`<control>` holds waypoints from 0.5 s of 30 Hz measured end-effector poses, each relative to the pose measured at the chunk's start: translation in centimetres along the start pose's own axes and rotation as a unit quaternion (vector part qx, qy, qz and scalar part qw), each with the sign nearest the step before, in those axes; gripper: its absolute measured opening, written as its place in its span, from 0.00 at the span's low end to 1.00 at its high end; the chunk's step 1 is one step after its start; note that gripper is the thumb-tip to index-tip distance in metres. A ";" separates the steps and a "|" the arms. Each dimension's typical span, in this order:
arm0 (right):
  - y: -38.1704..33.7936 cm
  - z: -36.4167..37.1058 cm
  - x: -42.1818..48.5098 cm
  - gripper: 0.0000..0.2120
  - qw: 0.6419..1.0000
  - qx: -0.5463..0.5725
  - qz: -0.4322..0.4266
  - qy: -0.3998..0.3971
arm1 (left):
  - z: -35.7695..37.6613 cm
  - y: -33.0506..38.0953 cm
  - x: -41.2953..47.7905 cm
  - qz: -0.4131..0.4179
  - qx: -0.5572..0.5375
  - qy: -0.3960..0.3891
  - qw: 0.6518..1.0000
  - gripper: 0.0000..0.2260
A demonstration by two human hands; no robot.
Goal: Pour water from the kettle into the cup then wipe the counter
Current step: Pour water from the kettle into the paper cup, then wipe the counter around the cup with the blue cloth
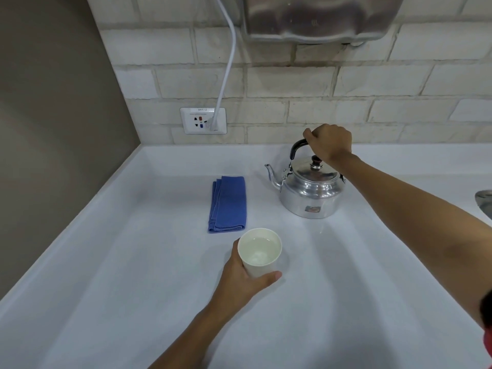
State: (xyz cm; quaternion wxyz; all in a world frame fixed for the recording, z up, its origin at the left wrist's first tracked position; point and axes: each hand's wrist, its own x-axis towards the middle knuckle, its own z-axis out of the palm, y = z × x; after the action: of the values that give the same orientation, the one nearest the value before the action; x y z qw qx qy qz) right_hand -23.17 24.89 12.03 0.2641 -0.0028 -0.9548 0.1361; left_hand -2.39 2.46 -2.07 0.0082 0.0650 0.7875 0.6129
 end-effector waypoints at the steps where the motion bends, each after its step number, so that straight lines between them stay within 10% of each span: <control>1: -0.1 -0.3 -0.4 0.24 1.000 0.000 -0.017 0.010 | 0.0 0.2 0.0 0.001 -0.003 -0.010 1.000 0.37; 8: 1.0 -1.9 -10.1 0.12 0.960 0.218 -0.054 0.166 | -5.9 0.6 -1.0 0.078 0.039 -0.053 0.995 0.41; 15: 2.7 3.4 -23.5 0.25 0.977 0.042 0.008 -0.211 | -9.5 0.3 7.4 0.052 0.212 0.086 0.972 0.26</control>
State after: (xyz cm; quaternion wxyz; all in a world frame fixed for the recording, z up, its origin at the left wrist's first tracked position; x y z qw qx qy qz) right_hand -4.91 24.79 -3.32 0.0558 0.0291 -0.9824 0.1756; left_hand -10.61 -5.77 1.06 -0.1048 0.0532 0.8928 0.4349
